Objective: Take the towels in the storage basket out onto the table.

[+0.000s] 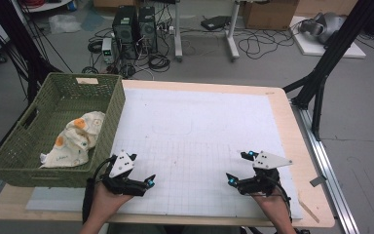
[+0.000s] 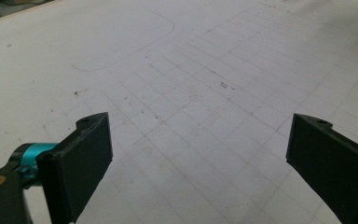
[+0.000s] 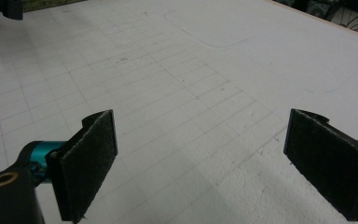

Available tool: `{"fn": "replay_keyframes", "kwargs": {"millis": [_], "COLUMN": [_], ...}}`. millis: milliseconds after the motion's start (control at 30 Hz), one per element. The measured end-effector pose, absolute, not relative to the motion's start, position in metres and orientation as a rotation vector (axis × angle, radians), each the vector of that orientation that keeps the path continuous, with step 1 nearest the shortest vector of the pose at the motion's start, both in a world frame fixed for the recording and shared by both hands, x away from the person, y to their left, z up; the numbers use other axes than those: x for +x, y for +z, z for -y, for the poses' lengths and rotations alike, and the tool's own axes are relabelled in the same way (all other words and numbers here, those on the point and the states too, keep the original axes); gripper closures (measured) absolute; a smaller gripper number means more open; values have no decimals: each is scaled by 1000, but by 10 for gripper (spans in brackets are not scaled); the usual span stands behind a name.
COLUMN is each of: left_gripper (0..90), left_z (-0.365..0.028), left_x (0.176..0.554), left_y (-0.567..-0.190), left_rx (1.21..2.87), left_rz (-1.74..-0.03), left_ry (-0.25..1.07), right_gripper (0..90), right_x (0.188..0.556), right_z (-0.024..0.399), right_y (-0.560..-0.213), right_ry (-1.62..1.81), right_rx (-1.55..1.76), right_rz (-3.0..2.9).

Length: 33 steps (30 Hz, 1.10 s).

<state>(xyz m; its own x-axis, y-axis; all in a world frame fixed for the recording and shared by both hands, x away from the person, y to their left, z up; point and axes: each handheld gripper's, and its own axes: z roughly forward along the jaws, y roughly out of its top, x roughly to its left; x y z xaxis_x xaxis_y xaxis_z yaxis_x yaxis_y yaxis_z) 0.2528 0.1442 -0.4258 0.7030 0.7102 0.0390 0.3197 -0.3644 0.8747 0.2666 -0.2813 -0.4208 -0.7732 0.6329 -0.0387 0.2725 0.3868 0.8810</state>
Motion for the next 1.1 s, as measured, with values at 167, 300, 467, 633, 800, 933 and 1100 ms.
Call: {"fn": "replay_keyframes", "kwargs": {"millis": [167,300,467,633,800,933,1100], "left_gripper": [74,75,75,75,75,75,76], "left_z": [-145,-145,-144,-144,-144,-144,-144], "left_x": [251,251,249,249,249,248,248], "left_y": [-425,-425,-425,-425,-424,-424,-422], "left_rx": [1960,1967,1971,1966,1965,1965,1963], "left_rz": [-793,-786,-782,-785,-780,-780,-775], "left_ry": [524,526,528,526,523,523,518], "right_gripper": [88,88,88,88,88,88,88], "right_x": [265,264,261,261,260,259,259], "right_z": [282,282,282,282,282,281,280], "right_y": [-420,-420,-419,-418,-418,-418,-418], "right_ry": [1347,1349,1344,1349,1352,1348,1348], "right_rx": [787,777,774,768,771,769,757], "right_rz": [-2280,-2283,-2282,-2275,-2277,-2287,-2284]}}
